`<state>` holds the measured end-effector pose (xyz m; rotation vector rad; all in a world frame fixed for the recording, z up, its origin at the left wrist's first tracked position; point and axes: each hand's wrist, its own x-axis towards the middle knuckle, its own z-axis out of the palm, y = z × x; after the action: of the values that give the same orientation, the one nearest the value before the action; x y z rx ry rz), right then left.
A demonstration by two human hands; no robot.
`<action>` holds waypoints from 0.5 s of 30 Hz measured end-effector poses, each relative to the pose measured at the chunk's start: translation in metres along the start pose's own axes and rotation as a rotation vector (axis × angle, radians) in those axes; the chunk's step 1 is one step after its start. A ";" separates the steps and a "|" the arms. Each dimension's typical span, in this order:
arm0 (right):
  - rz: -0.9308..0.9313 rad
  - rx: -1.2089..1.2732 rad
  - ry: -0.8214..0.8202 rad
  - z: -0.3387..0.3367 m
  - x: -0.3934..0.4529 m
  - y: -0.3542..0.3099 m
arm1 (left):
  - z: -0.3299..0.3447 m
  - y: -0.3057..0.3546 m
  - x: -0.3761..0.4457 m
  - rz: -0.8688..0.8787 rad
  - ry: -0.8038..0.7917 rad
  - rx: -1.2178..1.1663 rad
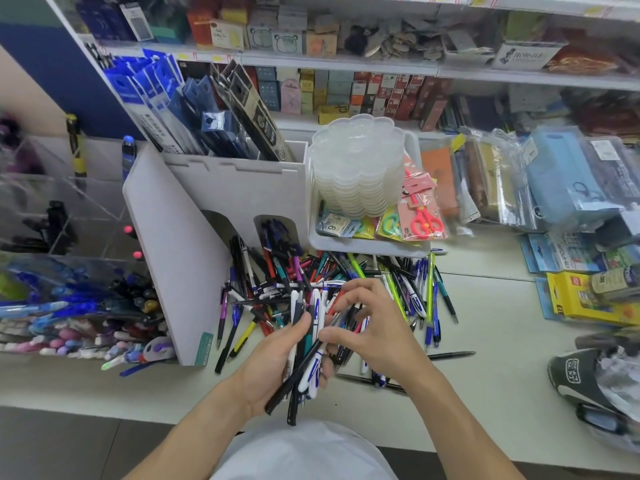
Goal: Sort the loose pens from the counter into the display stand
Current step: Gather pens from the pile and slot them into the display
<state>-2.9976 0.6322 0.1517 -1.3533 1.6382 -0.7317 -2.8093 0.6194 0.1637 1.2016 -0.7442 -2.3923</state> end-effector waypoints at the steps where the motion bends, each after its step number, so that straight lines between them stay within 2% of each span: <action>1: -0.021 -0.013 0.004 -0.002 0.001 -0.001 | -0.001 0.000 0.000 0.004 0.002 0.006; 4: -0.051 0.033 -0.062 -0.007 0.003 -0.003 | -0.002 0.000 0.000 0.011 -0.013 0.049; 9: 0.000 0.262 -0.260 -0.009 0.005 -0.011 | -0.007 -0.002 0.002 -0.007 -0.050 0.094; 15: 0.041 0.244 -0.204 0.000 0.006 -0.015 | -0.010 -0.002 0.005 -0.081 -0.089 0.043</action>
<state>-2.9911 0.6229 0.1627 -1.1757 1.3649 -0.7184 -2.8045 0.6152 0.1546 1.1691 -0.7927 -2.5221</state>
